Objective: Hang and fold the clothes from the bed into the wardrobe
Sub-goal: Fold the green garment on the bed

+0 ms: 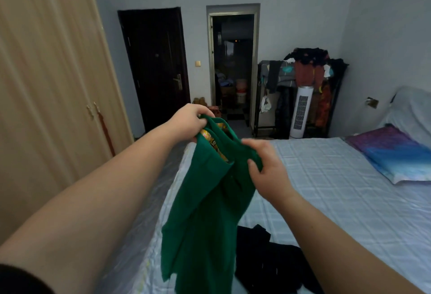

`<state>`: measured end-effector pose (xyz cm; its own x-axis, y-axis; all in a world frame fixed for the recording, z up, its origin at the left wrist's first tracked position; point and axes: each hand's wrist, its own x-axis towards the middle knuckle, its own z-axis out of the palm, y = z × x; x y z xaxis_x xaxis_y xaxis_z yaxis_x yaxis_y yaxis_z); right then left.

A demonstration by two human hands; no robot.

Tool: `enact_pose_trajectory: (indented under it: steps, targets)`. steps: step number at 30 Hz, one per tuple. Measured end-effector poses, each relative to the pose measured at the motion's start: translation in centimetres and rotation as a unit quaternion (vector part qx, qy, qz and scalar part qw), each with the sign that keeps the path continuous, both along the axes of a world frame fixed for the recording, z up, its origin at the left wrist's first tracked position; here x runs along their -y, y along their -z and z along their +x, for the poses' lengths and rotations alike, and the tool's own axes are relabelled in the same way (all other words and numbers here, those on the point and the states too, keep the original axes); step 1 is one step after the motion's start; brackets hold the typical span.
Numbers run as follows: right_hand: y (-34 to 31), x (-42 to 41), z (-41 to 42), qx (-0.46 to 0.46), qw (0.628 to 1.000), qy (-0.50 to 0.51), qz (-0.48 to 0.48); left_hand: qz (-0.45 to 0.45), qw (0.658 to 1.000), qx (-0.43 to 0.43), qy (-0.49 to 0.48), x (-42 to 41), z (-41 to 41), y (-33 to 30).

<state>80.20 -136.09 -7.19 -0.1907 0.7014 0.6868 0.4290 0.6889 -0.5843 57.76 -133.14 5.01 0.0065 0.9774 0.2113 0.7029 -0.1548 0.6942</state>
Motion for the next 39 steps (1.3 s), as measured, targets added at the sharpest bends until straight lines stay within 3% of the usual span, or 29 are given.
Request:
enact_pose_trajectory:
  steps: [9, 12, 15, 17, 20, 22, 27, 31, 39]
  targets:
    - [0.1, -0.3, -1.4, 0.13, 0.971, -0.084, -0.179, -0.02, 0.998, 0.066, 0.005, -0.3, 0.5, 0.3]
    - [-0.8, -1.0, -0.9, 0.108, 0.976, -0.034, -0.188, -0.02, 0.997, 0.078, 0.008, -0.1, 0.1, 0.7]
    - [-2.8, -2.4, 0.9, 0.09, 0.984, 0.057, -0.14, -0.003, 0.995, 0.1, 0.001, 0.1, -0.1, 1.1]
    - [-4.1, -3.4, 2.2, 0.168, 0.976, 0.102, -0.098, -0.004, 0.995, 0.101, 0.001, -0.1, 0.1, 1.5]
    - [-6.0, -4.0, 3.0, 0.272, 0.943, 0.172, -0.086, -0.013, 0.999, 0.038, -0.015, -0.5, 0.7, 1.9]
    - [-7.1, -4.0, 3.3, 0.263, 0.943, 0.18, -0.1, -0.024, 0.999, 0.029, -0.009, -0.6, 0.9, 1.9]
    - [-8.7, -3.8, 4.4, 0.111, 0.968, 0.104, -0.198, -0.064, 0.995, 0.058, 0.057, -0.5, 0.2, 2.1]
    - [-9.0, -3.8, 5.1, 0.159, 0.969, 0.101, -0.161, 0.02, 0.993, -0.067, 0.097, -0.2, -0.2, 2.0]
    - [-9.6, -4.8, 5.5, 0.306, 0.94, 0.154, 0.013, 0.084, 0.964, -0.252, 0.009, -0.1, 0.2, 0.0]
